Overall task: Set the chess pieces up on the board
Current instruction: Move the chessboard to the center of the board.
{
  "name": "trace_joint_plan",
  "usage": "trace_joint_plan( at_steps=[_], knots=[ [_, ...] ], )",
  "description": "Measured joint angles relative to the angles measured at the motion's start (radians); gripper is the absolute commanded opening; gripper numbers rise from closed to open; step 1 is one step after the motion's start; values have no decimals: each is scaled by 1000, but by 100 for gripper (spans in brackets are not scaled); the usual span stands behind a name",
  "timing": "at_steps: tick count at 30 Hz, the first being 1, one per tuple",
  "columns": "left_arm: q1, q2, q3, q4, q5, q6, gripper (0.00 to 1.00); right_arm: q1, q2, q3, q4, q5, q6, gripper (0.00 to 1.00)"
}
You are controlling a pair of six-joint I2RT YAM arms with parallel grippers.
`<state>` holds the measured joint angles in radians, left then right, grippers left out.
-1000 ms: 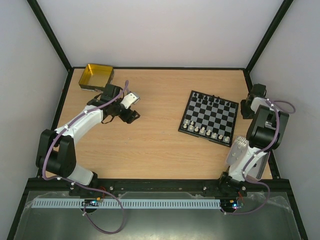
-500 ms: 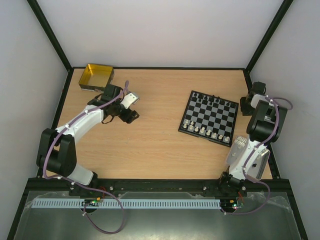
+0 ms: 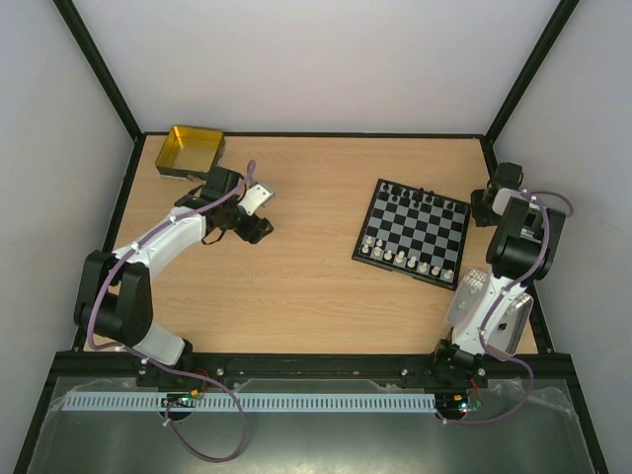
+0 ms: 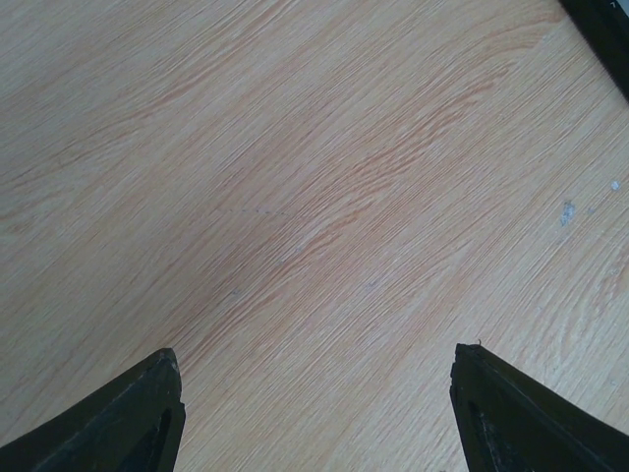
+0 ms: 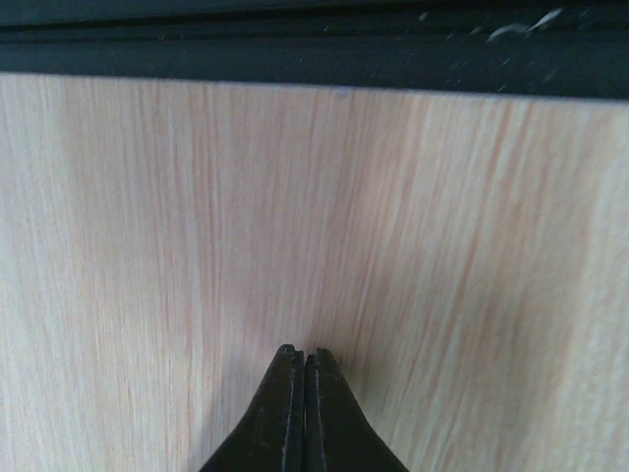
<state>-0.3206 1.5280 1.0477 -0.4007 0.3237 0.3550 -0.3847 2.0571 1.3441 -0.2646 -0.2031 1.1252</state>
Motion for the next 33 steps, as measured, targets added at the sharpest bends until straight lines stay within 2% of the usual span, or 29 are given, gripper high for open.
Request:
trace_joint_plan(
  at_steps=[6, 14, 23, 33],
  knots=[
    [0, 11, 0, 2, -17, 0, 75, 51, -32, -71, 76, -9, 1, 2],
    [14, 11, 0, 3, -26, 0, 75, 132, -126, -194, 82, -46, 1, 2],
    [89, 11, 18, -2, -28, 5, 75, 167, -137, -207, 74, -79, -27, 2],
    [145, 42, 49, -2, -18, 11, 71, 366, -132, -213, 92, -107, -40, 2]
  ],
)
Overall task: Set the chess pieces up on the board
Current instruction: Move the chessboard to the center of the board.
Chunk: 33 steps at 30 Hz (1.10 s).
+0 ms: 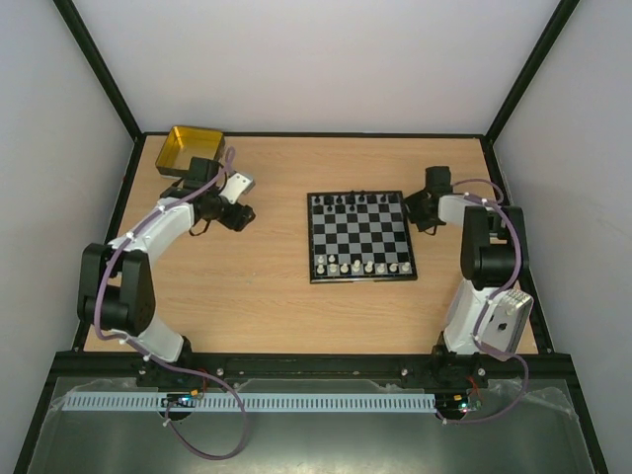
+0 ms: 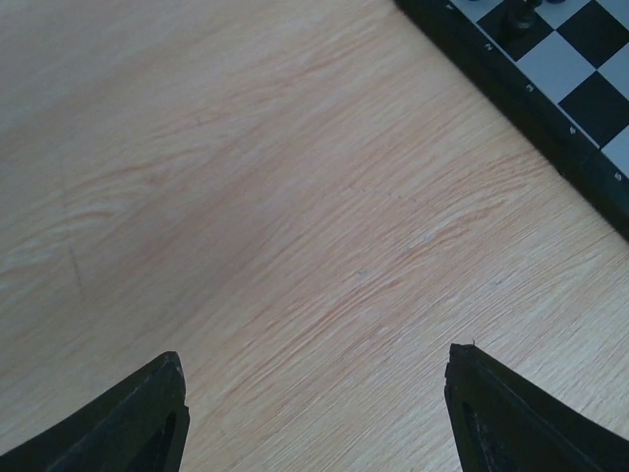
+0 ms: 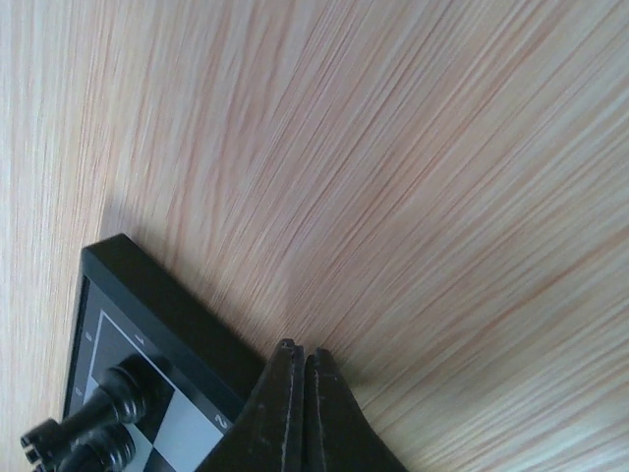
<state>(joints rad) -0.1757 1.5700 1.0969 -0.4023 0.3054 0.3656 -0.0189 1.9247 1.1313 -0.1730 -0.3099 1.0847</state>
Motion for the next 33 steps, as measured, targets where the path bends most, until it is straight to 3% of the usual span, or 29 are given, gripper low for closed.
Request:
trace_joint_plan(
  at_steps=[6, 18, 33],
  knots=[
    [0, 56, -13, 2, -1, 0, 70, 113, -22, -52, 55, -9, 1, 2],
    [0, 122, -47, 31, -72, -22, 56, 295, -65, -105, 58, -11, 0, 2],
    [42, 133, -162, 58, -176, -24, 52, 485, -113, -133, 24, -3, 1, 2]
  ],
)
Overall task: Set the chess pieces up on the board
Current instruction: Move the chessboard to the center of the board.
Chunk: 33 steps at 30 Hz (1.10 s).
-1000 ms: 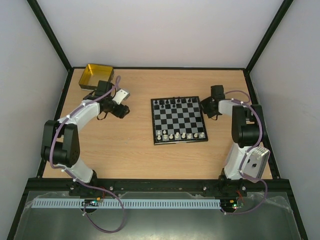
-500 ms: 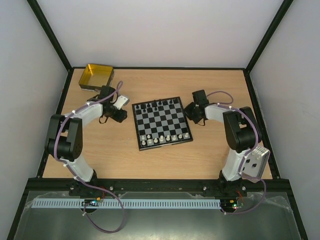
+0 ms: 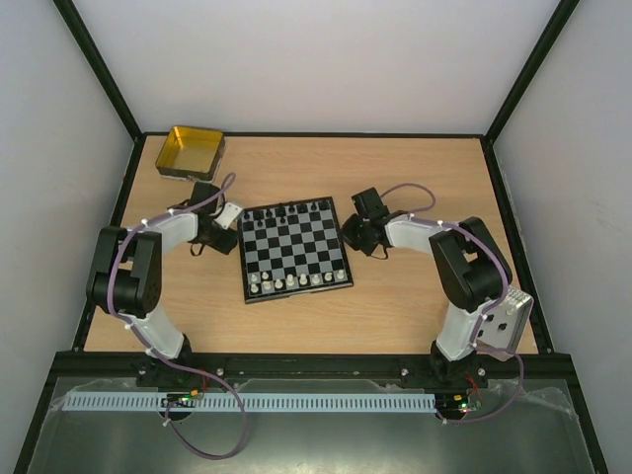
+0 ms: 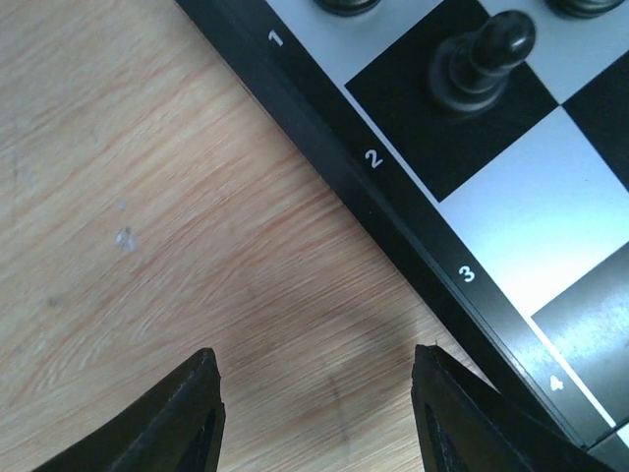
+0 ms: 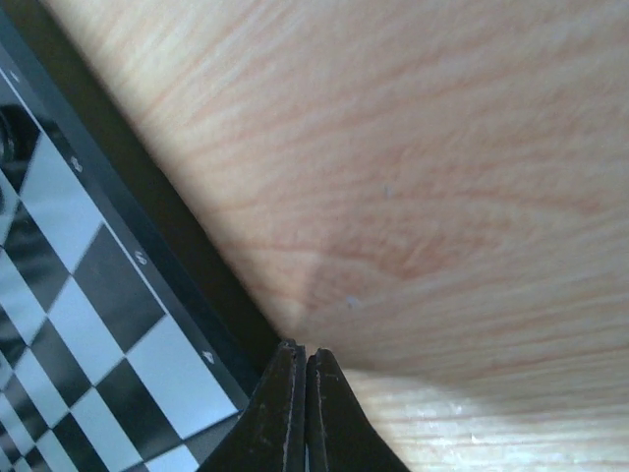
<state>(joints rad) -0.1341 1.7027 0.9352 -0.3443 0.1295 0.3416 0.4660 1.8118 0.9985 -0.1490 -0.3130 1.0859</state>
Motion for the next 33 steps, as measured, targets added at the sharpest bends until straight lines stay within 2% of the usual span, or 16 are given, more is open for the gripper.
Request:
trace_joint_plan(
  at_steps=[4, 11, 14, 17, 22, 33],
  knots=[
    [11, -2, -15, 7, -21, 6, 45, 34, 0, -16, 0, 0, 4, 2],
    [15, -19, -45, 23, -27, 10, 27, 74, -42, -50, 2, 0, 18, 2],
    [15, -36, -66, 22, -25, 8, 15, 97, -55, -65, 5, 0, 24, 2],
    [15, -53, -85, 20, -20, 8, 8, 117, -60, -78, 6, -1, 29, 2],
    [17, -76, -108, 17, -18, 8, 4, 157, -64, -104, 24, 1, 45, 2],
    [24, -136, -166, 9, -33, 7, 2, 225, -100, -154, 51, 25, 79, 2]
  ],
)
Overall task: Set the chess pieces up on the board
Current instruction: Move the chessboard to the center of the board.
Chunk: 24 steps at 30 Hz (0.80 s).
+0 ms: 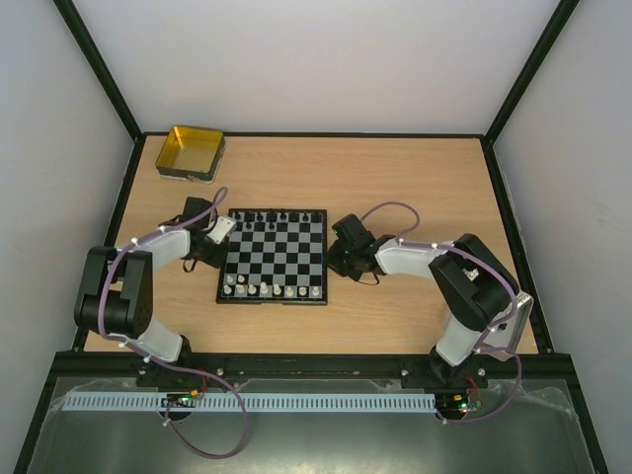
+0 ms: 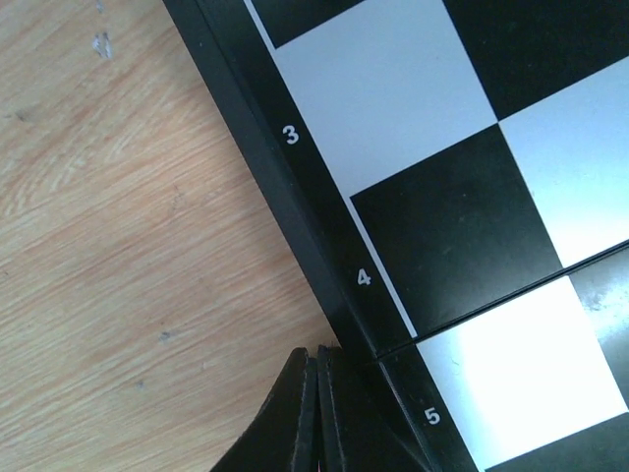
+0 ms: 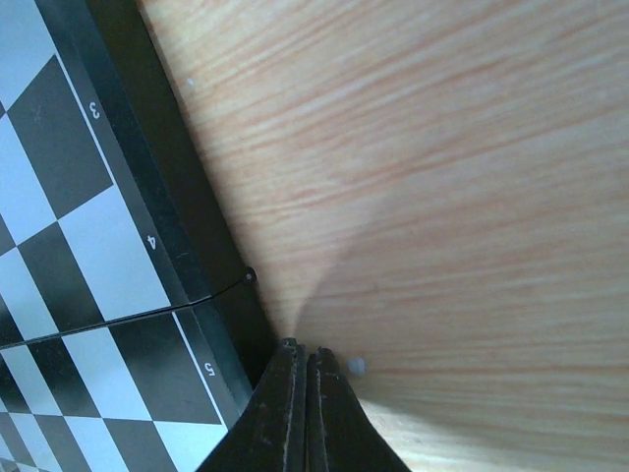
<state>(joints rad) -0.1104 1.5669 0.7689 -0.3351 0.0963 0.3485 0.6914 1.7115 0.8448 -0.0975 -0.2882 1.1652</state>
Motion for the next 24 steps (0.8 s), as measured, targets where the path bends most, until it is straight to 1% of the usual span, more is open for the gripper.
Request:
trace_joint_plan(
  at_steps=[7, 16, 24],
  knots=[
    [-28, -32, -17, -23, -2, 1, 2, 11, -49, -55, 3, 1, 10, 2],
    [-76, -36, -17, -46, -10, 6, 2, 11, -99, -105, -3, 15, 10, 2],
    [-117, -40, -17, -61, -14, 13, 2, 11, -134, -118, -51, 42, -2, 2]
  ],
)
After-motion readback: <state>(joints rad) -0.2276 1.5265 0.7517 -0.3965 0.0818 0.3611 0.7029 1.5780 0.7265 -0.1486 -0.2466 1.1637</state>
